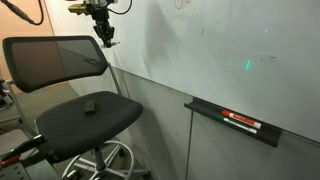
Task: Use the marker from the seat to write on the whiteboard.
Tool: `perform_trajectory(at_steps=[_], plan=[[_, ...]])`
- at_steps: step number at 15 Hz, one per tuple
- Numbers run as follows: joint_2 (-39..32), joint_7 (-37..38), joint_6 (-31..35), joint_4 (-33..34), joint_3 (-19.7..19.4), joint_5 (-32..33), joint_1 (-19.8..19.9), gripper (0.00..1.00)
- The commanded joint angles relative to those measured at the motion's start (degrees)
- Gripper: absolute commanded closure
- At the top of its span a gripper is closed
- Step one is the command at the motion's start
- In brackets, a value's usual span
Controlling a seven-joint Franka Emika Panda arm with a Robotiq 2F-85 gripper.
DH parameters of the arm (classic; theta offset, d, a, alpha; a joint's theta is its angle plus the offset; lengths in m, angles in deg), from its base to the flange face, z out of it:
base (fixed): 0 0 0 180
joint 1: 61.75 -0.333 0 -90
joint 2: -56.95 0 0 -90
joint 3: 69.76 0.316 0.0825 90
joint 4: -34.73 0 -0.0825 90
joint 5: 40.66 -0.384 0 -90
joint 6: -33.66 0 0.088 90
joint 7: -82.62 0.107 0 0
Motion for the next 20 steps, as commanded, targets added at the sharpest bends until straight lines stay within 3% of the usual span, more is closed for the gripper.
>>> perform_trajectory(at_steps=[1, 20], plan=[[-3.2, -1.8, 2.4, 3.3, 1.1, 0.7, 1.1, 0.94], [-16.6, 1.1, 9.8, 17.4, -5.3, 12.6, -0.4, 0.94]])
